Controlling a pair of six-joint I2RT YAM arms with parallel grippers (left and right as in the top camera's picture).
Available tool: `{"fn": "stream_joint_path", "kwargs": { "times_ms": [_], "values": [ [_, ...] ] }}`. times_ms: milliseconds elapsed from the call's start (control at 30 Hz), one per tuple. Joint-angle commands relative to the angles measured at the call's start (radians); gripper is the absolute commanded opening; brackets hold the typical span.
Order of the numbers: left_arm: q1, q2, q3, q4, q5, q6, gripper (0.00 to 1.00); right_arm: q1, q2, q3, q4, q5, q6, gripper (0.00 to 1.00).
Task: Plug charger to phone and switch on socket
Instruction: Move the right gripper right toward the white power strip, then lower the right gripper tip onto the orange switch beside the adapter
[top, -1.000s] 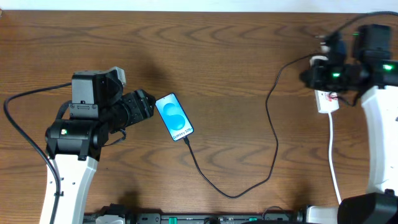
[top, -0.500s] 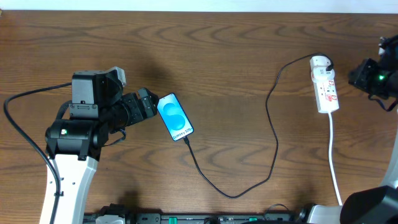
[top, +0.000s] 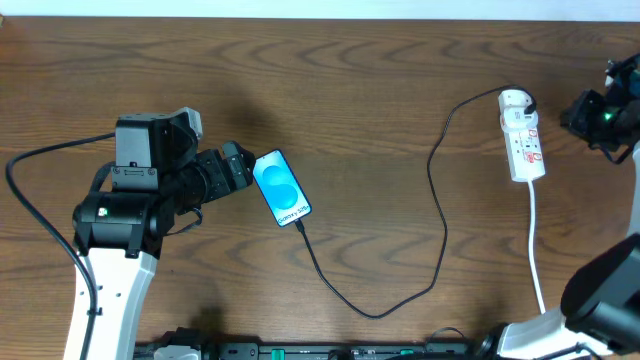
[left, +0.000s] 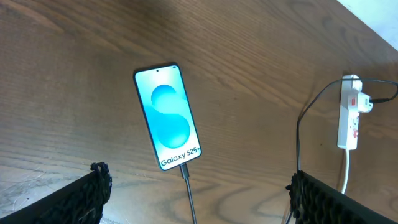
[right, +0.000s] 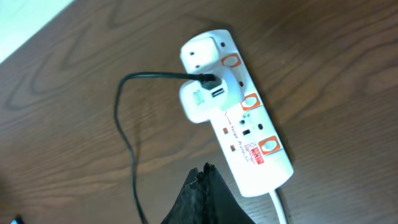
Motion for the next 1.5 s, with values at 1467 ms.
{"fn": "stream_joint_path", "kwargs": {
  "times_ms": [1467],
  "values": [
    [0.001,-0.007,0.018,0.000,-0.009,0.002,0.94,-0.037,0.352,0.010,0.204,0.006,-0.201,0.01]
  ]
}}
